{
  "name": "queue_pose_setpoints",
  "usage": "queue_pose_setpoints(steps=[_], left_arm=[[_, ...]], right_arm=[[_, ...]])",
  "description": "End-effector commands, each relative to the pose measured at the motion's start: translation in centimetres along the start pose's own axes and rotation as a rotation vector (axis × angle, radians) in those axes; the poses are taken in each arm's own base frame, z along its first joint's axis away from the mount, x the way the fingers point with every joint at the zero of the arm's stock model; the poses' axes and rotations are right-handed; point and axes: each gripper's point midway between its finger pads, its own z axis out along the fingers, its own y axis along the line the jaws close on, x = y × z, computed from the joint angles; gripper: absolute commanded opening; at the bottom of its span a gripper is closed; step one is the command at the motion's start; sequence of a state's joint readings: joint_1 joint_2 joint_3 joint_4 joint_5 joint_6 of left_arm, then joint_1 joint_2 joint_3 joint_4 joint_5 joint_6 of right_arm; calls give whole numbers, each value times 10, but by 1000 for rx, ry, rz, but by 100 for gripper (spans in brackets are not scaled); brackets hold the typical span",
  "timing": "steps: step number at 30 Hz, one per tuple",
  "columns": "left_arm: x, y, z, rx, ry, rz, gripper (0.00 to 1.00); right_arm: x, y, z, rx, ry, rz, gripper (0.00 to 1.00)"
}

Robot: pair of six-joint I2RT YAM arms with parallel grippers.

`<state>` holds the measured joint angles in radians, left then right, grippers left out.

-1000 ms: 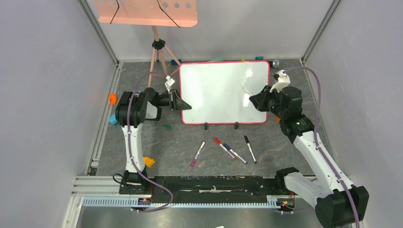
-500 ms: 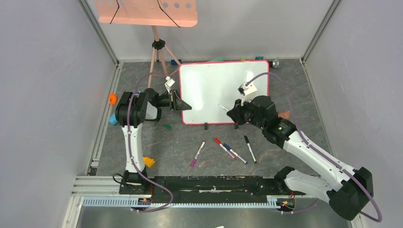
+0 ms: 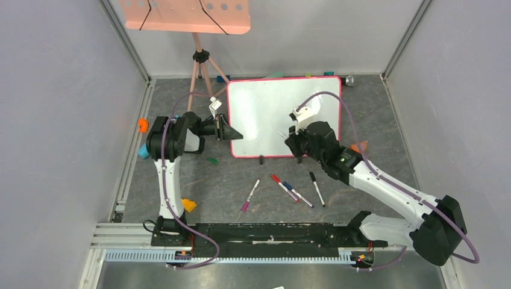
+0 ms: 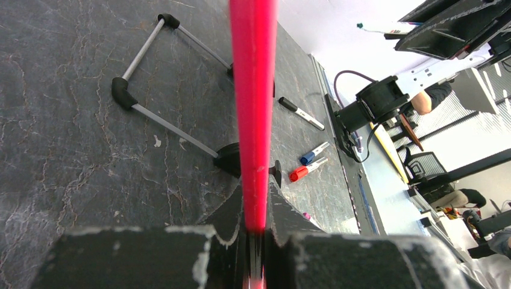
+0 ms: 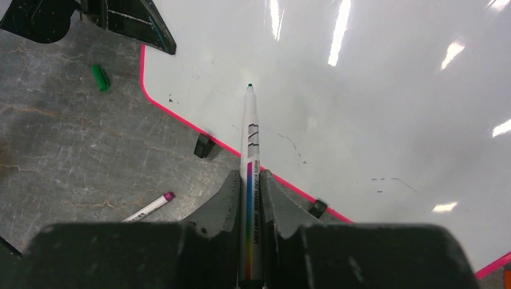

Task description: Write a sentence on the whiteboard

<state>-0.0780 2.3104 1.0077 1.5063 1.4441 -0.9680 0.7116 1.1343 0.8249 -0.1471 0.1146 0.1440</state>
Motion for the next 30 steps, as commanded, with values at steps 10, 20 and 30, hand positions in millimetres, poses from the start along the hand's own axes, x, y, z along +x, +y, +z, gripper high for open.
queue_pose_setpoints(steps=[10, 20, 30], left_arm=[[-5, 16, 0, -45, -66, 58, 2], [-5, 16, 0, -50, -72, 54, 2], [-5, 16, 0, -49, -72, 52, 2]], right_arm=[[-51, 0, 6, 22, -128, -74, 0], [-54, -9, 8, 74, -117, -42, 0], [-106, 5, 25, 30, -156, -31, 0]])
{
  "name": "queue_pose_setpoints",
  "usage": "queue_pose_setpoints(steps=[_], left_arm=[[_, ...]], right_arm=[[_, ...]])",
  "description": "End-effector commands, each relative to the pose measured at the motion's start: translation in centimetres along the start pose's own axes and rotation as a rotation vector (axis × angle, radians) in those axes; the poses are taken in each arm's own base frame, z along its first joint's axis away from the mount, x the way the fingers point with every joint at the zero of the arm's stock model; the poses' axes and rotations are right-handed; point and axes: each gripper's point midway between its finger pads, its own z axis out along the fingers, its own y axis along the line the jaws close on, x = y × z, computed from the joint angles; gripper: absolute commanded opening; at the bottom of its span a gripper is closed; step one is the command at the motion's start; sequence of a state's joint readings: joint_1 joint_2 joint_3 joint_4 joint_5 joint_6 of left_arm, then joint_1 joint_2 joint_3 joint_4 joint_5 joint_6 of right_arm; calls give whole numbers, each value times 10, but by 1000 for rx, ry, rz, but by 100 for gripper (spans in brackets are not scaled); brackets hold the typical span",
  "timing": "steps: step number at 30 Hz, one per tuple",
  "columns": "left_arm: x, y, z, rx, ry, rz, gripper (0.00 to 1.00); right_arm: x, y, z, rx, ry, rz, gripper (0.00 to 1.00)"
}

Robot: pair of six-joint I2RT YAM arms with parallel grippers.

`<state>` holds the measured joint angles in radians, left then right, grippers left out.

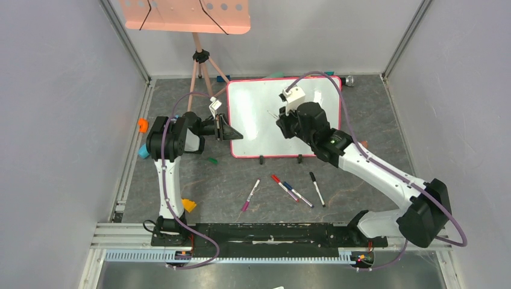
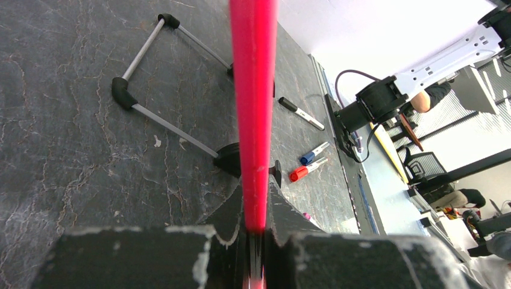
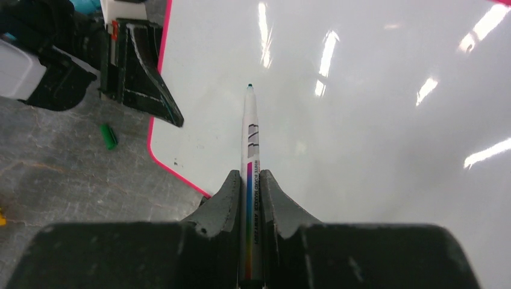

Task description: Write a sentence on the whiteboard

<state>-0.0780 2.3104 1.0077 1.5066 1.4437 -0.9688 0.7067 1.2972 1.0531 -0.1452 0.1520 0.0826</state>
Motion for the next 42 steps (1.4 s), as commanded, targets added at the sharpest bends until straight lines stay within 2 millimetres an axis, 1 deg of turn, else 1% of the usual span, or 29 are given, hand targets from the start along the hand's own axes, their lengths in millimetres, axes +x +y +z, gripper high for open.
queue_pose_setpoints(steps=[1, 2, 6, 7, 8, 11, 18, 22, 26, 33, 39, 42], left_arm=[[-5, 17, 0, -49, -72, 53, 2], [-5, 16, 1, -49, -71, 52, 2], [-5, 17, 0, -49, -72, 51, 2], [-5, 17, 0, -49, -71, 51, 2], [-5, 17, 0, -49, -71, 51, 2], [-4, 17, 1, -47, -69, 51, 2], [-3, 17, 2, -44, -65, 50, 2], [-3, 16, 2, -43, -65, 54, 2], [-3, 15, 2, -43, -64, 58, 2], [-3, 12, 3, -40, -60, 73, 2], [-2, 11, 3, -39, -58, 70, 2], [-2, 11, 3, -37, -57, 65, 6]], right_arm=[[-49, 1, 5, 12, -97, 33, 0], [-55, -1, 8, 27, -109, 42, 0], [-70, -1, 22, 70, -100, 35, 0], [-78, -1, 24, 78, -104, 34, 0], [-78, 0, 29, 81, -92, 26, 0], [-87, 7, 38, 60, -91, 6, 0], [-99, 3, 59, 108, -78, -12, 0], [-105, 10, 70, 84, -79, -17, 0], [-104, 22, 83, 29, -67, -13, 0], [-106, 42, 98, -21, -64, -19, 0], [-107, 51, 110, -27, -62, -25, 0], [-106, 51, 116, -18, -52, -26, 0]])
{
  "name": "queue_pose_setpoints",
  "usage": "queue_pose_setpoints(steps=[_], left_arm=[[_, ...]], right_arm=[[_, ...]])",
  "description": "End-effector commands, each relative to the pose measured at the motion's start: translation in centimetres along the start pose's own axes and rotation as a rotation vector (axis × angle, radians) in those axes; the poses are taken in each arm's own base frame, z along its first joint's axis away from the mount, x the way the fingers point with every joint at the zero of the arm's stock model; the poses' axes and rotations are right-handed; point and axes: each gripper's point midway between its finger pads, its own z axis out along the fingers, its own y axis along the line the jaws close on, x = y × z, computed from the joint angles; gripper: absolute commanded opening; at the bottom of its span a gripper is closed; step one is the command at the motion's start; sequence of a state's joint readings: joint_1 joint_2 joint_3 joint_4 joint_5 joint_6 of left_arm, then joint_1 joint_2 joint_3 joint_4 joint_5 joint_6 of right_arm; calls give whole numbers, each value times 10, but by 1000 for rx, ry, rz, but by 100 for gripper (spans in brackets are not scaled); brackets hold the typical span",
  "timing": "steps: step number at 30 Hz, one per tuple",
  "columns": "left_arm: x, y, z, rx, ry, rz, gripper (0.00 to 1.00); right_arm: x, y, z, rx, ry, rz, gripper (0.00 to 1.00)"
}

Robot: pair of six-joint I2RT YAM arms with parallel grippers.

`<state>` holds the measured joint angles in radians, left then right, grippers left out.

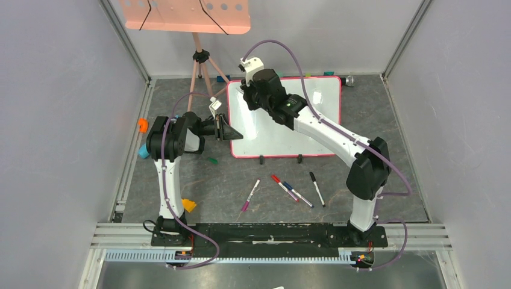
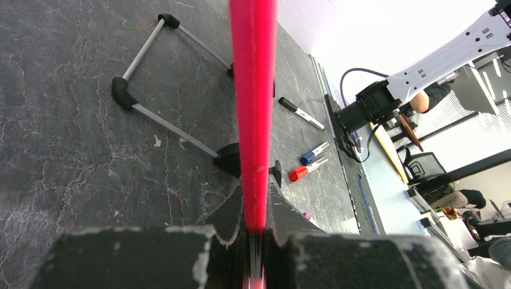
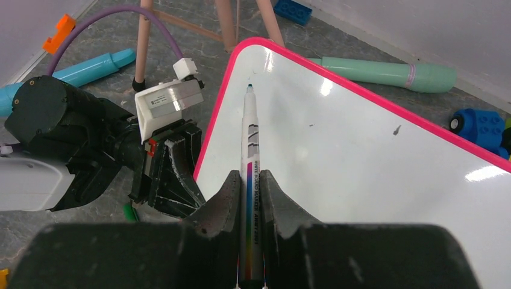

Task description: Write a sentence on the whiteboard

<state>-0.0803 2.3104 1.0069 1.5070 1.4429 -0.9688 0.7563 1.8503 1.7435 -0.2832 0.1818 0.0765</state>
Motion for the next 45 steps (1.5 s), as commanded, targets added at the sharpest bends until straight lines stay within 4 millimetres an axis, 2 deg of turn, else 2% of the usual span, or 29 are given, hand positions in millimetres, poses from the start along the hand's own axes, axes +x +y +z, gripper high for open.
queue_pose_setpoints(steps=[1, 7, 13, 19, 31, 45], left_arm=[[-2, 12, 2, -37, -57, 61, 7], [-2, 12, 2, -35, -54, 56, 25], [-2, 11, 2, -34, -53, 61, 27], [-2, 11, 3, -31, -49, 69, 2], [-2, 11, 3, -30, -48, 72, 2], [-2, 11, 3, -29, -47, 68, 3]], right_arm=[[-24, 4, 4, -1, -51, -1, 0], [-23, 2, 6, 17, -46, 3, 0], [-20, -2, 8, 39, -35, 0, 0], [-24, -1, 8, 37, -44, 0, 0], [-23, -4, 11, 52, -41, 1, 0], [-11, -10, 24, 100, -19, 1, 0]])
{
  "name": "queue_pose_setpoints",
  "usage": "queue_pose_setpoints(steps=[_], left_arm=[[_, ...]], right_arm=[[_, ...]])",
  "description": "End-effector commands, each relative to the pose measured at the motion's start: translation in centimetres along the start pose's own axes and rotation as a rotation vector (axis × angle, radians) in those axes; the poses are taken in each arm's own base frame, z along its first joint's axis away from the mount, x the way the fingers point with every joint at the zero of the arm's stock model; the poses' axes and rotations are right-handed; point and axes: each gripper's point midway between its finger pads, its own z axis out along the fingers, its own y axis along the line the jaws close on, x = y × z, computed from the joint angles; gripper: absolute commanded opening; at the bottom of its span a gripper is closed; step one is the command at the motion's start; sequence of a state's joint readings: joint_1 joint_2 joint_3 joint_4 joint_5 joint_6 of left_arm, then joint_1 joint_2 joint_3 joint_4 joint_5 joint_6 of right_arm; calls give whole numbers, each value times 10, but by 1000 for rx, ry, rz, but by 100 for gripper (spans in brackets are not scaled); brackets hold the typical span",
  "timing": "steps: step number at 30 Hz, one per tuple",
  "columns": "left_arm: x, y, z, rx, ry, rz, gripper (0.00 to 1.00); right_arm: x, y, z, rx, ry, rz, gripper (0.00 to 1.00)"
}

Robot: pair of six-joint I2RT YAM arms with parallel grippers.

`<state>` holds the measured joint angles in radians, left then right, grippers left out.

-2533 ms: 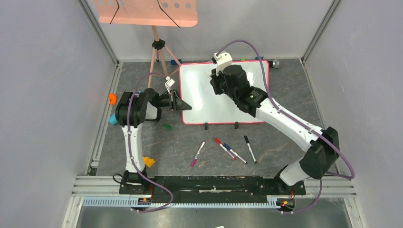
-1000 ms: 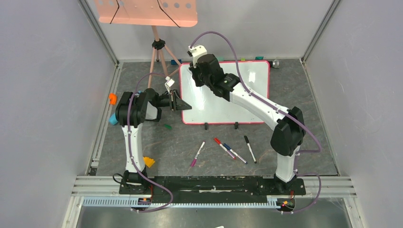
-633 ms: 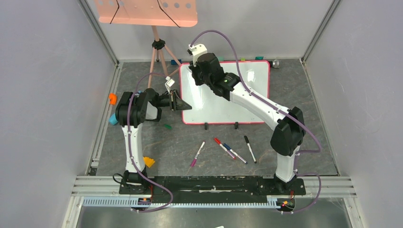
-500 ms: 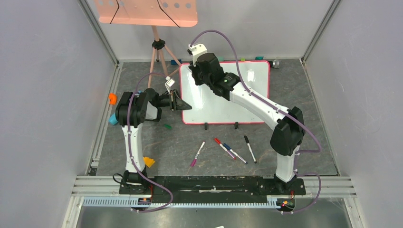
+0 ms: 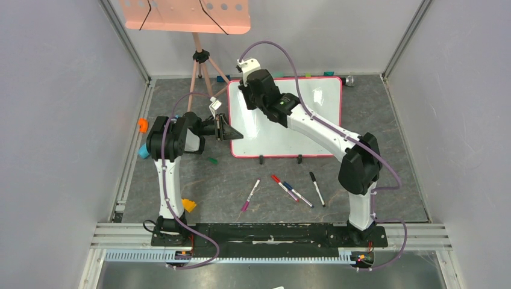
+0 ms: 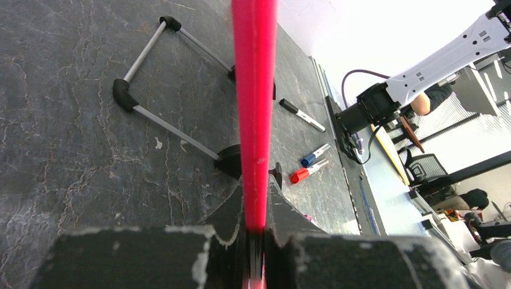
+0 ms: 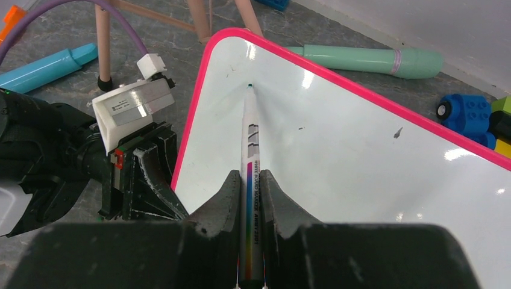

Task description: Write a sentence on the whiteboard

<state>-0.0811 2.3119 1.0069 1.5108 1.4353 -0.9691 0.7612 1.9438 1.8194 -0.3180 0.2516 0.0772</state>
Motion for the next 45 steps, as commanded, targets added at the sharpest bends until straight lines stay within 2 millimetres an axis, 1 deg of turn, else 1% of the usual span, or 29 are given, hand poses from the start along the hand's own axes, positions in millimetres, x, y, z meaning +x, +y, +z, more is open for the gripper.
queue_pose_setpoints(steps=[1, 4, 10, 20, 25, 26, 31, 37, 42, 45], left_arm=[[-1, 10, 3, -25, -40, 65, 3], [0, 10, 3, -24, -40, 64, 3], [-1, 10, 3, -24, -39, 65, 3], [-1, 11, 3, -24, -40, 64, 3], [-1, 11, 3, -22, -38, 61, 3], [-1, 11, 3, -22, -38, 62, 2], [-1, 11, 4, -22, -38, 61, 2], [-1, 10, 4, -21, -37, 62, 3], [-1, 11, 4, -22, -38, 61, 3], [-1, 10, 4, -21, -37, 60, 3]], right_arm=[[-26, -4, 0, 35, -63, 17, 0], [-24, -7, 3, 54, -61, 17, 0], [-15, -9, 6, 66, -41, 6, 0], [-2, -8, 0, 53, -12, -9, 0], [11, -6, -2, 33, 16, -11, 0], [17, -4, -4, 21, 27, -10, 0], [20, -2, -8, 5, 32, -10, 0], [14, 4, -12, -27, 22, -6, 0], [-9, 8, -19, -54, -16, -3, 0], [-21, 6, -23, -48, -42, -2, 0]])
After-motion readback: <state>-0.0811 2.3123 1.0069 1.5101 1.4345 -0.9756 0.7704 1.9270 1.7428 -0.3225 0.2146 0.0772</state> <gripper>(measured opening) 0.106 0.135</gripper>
